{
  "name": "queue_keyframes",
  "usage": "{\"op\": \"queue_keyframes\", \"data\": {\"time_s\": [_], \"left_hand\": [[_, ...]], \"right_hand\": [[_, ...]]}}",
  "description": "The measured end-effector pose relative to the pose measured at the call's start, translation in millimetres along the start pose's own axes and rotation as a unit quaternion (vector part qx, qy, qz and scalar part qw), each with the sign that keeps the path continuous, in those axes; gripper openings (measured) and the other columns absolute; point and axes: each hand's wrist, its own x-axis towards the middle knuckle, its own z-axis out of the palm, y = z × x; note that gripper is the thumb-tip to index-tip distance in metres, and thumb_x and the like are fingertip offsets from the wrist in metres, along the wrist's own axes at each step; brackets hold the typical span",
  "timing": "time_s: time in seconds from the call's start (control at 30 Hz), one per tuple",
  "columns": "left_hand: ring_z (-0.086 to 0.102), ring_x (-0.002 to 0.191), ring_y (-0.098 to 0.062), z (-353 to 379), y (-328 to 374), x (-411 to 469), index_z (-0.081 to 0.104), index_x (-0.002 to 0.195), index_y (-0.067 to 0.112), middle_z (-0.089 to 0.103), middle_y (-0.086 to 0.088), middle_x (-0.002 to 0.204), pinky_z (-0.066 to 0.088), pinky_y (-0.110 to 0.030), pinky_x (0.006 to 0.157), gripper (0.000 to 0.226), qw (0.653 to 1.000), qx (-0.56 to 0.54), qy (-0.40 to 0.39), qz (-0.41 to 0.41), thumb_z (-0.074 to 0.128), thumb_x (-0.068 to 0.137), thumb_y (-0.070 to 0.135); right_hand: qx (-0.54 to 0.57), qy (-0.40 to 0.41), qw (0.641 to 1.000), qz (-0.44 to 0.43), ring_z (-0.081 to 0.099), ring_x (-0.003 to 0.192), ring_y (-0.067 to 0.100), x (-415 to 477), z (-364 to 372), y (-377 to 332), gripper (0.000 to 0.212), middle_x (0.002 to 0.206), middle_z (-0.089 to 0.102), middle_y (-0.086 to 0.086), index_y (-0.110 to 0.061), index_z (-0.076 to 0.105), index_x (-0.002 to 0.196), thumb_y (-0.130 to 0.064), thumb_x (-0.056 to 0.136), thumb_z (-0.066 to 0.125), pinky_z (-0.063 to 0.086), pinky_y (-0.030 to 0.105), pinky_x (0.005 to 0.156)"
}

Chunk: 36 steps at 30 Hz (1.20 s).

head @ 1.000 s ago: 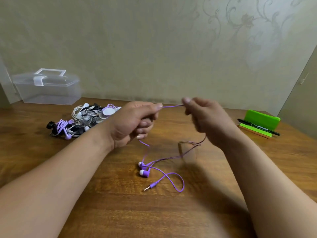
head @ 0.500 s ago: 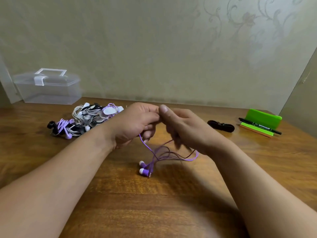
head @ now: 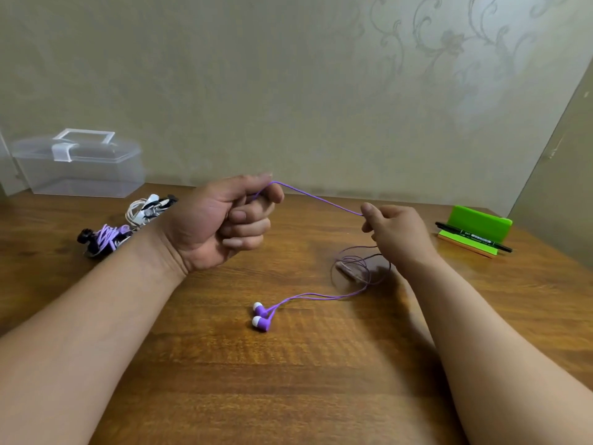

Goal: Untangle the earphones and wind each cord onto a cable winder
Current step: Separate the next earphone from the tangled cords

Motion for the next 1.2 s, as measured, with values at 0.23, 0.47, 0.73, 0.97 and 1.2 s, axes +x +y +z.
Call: {"op": "queue_keyframes", "data": {"time_s": [0.23, 0.47, 0.73, 0.97, 1.2], "left_hand": [[0.032, 0.045, -0.01, 2, -31, 20, 0.066, 0.11, 0.001, 0.052, -0.002, 0.062, 0.025, -0.022, 0.042, 0.025, 0.964, 0.19, 0.183, -0.019, 0.043, 0.106, 0.007], [0.052, 0.061, -0.011, -9, -59, 30, 0.064, 0.126, 0.005, 0.067, -0.006, 0.085, 0.044, -0.022, 0.056, 0.033, 0.9, 0.368, 0.208, -0.103, 0.043, 0.101, -0.002], [0.063, 0.106, -0.007, 20, -27, 16, 0.063, 0.126, 0.019, 0.066, 0.003, 0.119, 0.049, -0.027, 0.098, 0.041, 0.87, 0.455, 0.163, 0.096, 0.051, 0.102, 0.05], [0.046, 0.063, -0.02, 31, -28, 6, 0.065, 0.091, 0.009, 0.051, 0.003, 0.064, 0.053, -0.043, 0.069, 0.032, 0.93, 0.366, 0.04, -0.012, 0.048, 0.11, 0.027], [0.069, 0.087, -0.023, 27, -28, 5, 0.067, 0.113, -0.007, 0.071, -0.011, 0.09, 0.061, -0.044, 0.09, 0.029, 0.986, 0.16, 0.039, -0.015, 0.047, 0.108, 0.014]], "right_hand": [[-0.136, 0.088, 0.962, -0.219, 0.057, 0.101, 0.019, -16, -4, -35, 0.014, 0.1, 0.061, -0.005, -0.026, 0.07, 0.092, -0.04, 0.094, 0.07, 0.041, 0.034, 0.083], [-0.255, -0.469, 0.817, -0.22, 0.065, 0.093, 0.008, -57, 17, -62, 0.023, 0.099, 0.068, -0.013, -0.037, 0.073, 0.109, -0.04, 0.088, 0.081, 0.055, 0.039, 0.089], [0.07, -0.39, 0.903, -0.167, 0.057, 0.061, 0.018, -44, -7, -60, 0.014, 0.071, 0.065, 0.001, -0.008, 0.061, 0.095, -0.019, 0.099, 0.069, 0.054, 0.035, 0.058], [0.119, -0.289, 0.929, -0.196, 0.041, 0.057, 0.005, -32, -16, -55, 0.007, 0.073, 0.064, -0.003, -0.008, 0.071, 0.097, -0.014, 0.099, 0.071, 0.033, 0.02, 0.054], [0.168, -0.257, 0.94, -0.148, 0.031, 0.065, 0.023, -27, -3, -44, 0.017, 0.072, 0.056, -0.006, -0.022, 0.075, 0.086, -0.029, 0.1, 0.069, 0.025, 0.032, 0.056]]}}
